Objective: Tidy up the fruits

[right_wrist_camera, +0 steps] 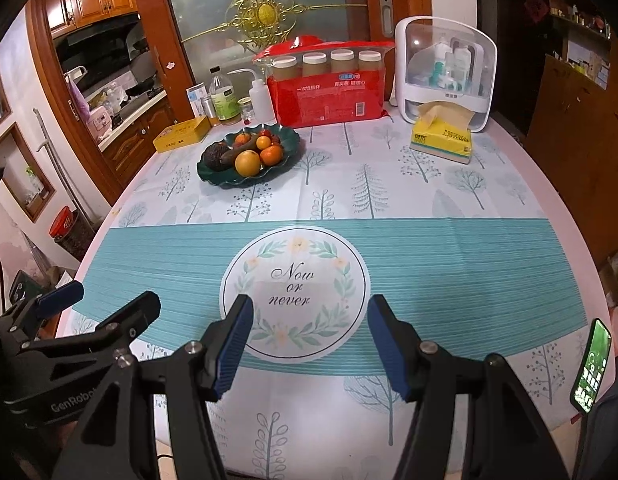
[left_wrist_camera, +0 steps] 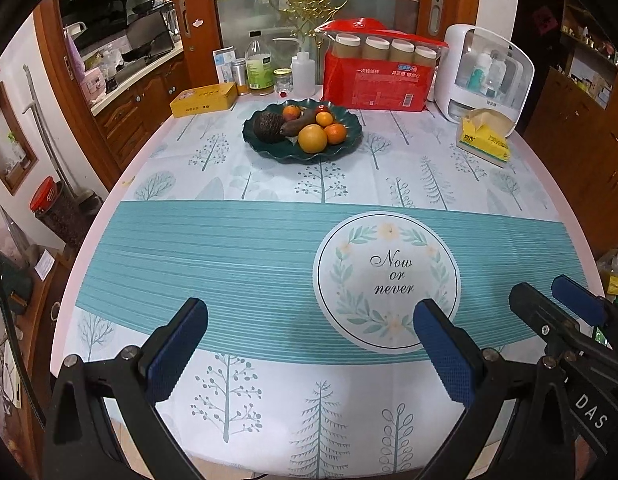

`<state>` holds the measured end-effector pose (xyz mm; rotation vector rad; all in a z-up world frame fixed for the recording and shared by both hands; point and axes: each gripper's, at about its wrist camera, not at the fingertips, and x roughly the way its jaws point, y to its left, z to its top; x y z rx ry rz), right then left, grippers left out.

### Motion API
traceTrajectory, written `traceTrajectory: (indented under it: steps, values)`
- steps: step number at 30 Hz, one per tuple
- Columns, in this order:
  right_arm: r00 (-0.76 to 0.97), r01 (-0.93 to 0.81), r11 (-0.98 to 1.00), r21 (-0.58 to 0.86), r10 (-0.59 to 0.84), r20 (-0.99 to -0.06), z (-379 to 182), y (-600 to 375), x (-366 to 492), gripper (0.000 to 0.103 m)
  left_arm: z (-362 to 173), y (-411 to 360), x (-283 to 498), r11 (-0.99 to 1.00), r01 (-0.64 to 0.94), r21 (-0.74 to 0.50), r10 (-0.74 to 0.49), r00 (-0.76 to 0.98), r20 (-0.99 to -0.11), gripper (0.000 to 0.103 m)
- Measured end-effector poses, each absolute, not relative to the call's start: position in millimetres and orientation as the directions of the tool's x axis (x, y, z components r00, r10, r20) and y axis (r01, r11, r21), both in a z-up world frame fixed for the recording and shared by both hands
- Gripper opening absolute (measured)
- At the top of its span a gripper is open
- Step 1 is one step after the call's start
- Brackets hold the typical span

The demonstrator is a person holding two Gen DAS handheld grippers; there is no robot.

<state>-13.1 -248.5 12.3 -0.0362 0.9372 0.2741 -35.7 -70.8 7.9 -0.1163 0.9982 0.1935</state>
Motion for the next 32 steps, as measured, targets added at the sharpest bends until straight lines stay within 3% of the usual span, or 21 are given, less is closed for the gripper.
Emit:
traceTrajectory:
  steps: [32]
  values:
    - [0.552,-0.264,0.960,0.089,0.226,-0.803,4.4,-246.1,-1.1,0.060,-1.0,-74.3,-19.0,0.973,-0.230,0.015,0.129,0.491,-0.862,0.102]
